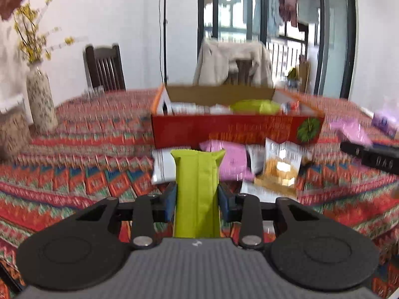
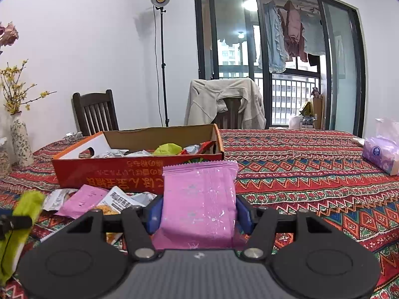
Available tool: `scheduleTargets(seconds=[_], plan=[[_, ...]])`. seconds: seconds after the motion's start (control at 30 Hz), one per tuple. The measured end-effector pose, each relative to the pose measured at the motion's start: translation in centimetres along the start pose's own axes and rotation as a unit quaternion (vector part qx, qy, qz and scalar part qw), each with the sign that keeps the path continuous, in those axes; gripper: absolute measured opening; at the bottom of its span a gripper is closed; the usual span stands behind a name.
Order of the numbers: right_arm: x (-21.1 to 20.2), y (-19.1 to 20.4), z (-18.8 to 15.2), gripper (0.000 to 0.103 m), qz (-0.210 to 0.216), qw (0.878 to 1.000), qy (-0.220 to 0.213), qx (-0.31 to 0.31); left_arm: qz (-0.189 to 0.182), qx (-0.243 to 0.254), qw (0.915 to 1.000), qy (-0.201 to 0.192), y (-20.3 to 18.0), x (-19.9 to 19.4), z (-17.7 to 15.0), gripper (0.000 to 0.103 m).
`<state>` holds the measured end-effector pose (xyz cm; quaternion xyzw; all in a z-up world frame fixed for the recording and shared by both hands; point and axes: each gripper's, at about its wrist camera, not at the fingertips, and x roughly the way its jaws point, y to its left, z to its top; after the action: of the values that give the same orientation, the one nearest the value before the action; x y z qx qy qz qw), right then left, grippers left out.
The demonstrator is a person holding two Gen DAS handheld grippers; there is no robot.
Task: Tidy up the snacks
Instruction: 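Carry both packets over the box and open both grippers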
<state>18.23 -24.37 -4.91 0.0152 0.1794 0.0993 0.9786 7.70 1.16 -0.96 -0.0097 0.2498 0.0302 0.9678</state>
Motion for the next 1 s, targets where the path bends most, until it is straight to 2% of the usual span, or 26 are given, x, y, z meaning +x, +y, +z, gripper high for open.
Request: scheduleTargets(seconds=[0.2,0.5,0.73,1.0], plan=[[-0.3,0.5,1.5,0.059,0.003,1.0,-0.016,-0.007,-0.003,0.0,0.9995,-0.031,-0.1,0.1,2.3,0.035],[1.7,1.6,5.4,0.059,0.004,0.999,-0.044,-0.022,-0.022,-0.013,0.9969,-0.074,-0.3,2.3,7.9,0.035],[5.5,2.5,8.8,0.059,0.006,0.999,-0.05,-0.021,-0.027,-0.034,0.9953,-0.087,-0.2,5.8,12.1,0.035],[11.5,3.1,11.5,0.059,0.007,0.999,-0.044,0.01,-0.023,-0.073,0.9939,-0.079,0.1,11.3,15.1,0.035]])
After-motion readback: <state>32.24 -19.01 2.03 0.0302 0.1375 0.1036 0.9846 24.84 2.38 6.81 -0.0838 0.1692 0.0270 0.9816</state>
